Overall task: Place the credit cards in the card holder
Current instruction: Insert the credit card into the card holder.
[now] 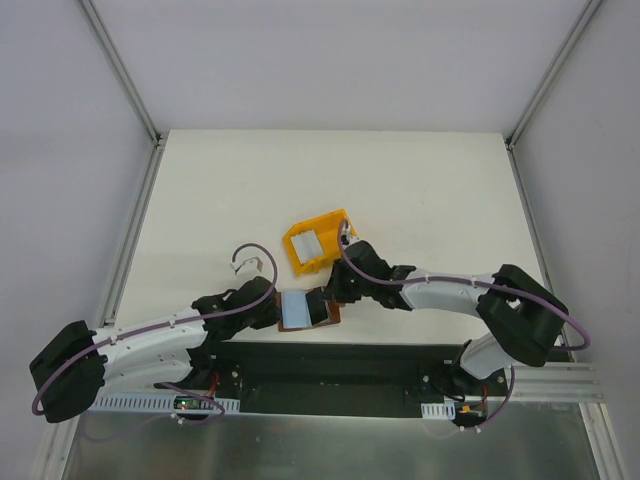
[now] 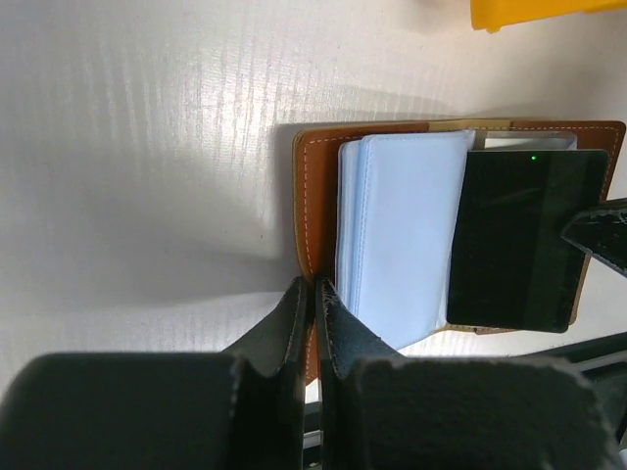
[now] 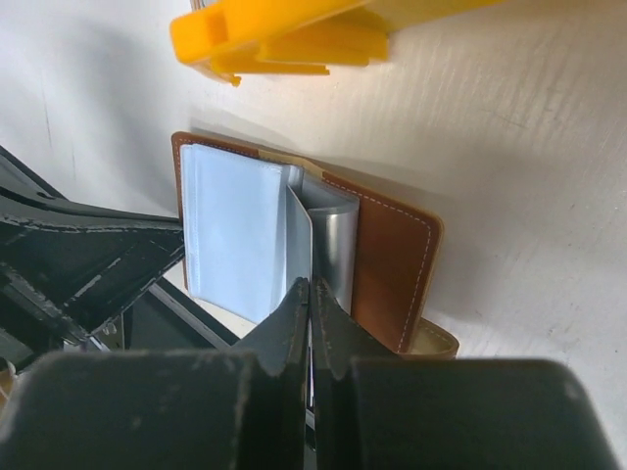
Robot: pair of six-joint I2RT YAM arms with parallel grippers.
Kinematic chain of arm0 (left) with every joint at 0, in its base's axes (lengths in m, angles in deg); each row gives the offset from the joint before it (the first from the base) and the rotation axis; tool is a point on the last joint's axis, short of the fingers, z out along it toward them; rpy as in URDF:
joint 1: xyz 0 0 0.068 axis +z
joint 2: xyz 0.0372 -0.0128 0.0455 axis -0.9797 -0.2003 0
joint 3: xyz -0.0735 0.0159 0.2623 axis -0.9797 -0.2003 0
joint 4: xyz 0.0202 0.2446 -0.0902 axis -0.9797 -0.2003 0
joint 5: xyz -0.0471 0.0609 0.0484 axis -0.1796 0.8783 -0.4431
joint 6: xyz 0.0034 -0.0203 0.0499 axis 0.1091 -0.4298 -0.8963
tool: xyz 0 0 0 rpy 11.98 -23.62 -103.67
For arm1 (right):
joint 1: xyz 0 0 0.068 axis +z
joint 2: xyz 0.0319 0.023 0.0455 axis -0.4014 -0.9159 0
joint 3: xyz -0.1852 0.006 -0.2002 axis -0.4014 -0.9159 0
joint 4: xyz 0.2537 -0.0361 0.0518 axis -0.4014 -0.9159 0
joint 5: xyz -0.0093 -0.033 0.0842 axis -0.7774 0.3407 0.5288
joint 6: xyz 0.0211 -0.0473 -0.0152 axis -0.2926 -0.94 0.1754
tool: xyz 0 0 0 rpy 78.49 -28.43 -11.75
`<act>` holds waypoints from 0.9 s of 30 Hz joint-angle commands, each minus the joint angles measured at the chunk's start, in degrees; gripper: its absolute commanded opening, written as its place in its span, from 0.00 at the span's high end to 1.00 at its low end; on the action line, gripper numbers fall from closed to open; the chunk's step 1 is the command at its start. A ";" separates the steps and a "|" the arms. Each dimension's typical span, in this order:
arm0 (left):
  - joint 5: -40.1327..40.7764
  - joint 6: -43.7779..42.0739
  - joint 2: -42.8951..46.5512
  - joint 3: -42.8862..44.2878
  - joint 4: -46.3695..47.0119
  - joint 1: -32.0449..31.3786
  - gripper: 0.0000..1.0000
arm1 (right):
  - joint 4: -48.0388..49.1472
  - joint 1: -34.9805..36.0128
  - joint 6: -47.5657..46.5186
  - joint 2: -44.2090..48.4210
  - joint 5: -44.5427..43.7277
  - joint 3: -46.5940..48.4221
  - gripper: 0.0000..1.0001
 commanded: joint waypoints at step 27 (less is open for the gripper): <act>0.04 0.20 -5.68 -2.53 2.71 -0.56 1.00 | 26.55 -2.43 8.36 -2.98 3.03 -12.36 0.99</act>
